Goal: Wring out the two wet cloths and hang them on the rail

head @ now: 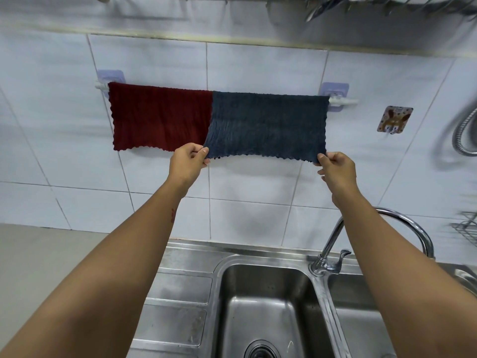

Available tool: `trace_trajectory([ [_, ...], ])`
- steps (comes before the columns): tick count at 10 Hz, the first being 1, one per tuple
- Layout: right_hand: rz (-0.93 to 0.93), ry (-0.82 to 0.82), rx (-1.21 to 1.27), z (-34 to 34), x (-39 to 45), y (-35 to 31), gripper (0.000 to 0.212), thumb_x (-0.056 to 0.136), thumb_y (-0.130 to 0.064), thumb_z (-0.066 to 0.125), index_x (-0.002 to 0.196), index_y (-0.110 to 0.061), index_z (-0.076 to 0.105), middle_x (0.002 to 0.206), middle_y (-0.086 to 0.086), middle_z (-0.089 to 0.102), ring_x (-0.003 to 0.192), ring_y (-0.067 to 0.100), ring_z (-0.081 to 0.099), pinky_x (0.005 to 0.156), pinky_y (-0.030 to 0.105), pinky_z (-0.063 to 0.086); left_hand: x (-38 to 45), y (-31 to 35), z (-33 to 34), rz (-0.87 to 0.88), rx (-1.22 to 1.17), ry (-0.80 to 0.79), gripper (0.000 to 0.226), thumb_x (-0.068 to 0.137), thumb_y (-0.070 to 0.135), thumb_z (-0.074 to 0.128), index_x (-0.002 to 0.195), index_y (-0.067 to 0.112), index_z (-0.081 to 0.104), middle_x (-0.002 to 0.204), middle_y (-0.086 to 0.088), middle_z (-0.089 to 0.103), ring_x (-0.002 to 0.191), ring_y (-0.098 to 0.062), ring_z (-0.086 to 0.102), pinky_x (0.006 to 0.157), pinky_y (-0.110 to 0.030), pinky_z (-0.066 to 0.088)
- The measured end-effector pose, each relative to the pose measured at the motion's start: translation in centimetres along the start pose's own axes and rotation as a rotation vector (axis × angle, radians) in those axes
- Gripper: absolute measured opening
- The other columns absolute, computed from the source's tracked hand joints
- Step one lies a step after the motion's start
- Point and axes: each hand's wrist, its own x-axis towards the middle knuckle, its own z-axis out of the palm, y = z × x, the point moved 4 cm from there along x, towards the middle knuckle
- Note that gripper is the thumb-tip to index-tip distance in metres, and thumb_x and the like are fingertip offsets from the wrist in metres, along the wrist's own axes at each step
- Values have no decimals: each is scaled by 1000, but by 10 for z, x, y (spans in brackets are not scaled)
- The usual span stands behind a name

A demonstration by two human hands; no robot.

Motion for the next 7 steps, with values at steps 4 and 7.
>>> trace_trajectory([
  [4,-1,15,-56,-3,-4,0,14,96,-22,53,102,-12,61,98,3,70,72,11,59,70,25,45,0,1,-8,3,168,2,24,98,27,51,88,7,61,70,1,64,74,-19,60,86,-42,55],
  [7,108,-29,-140,-13,-23,6,21,96,-31,52,99,-11,60,104,6,69,77,18,61,80,33,48,-14,0,-17,-130,169,23,11,96,23,48,95,17,56,93,-5,68,97,-29,65,91,-43,53],
])
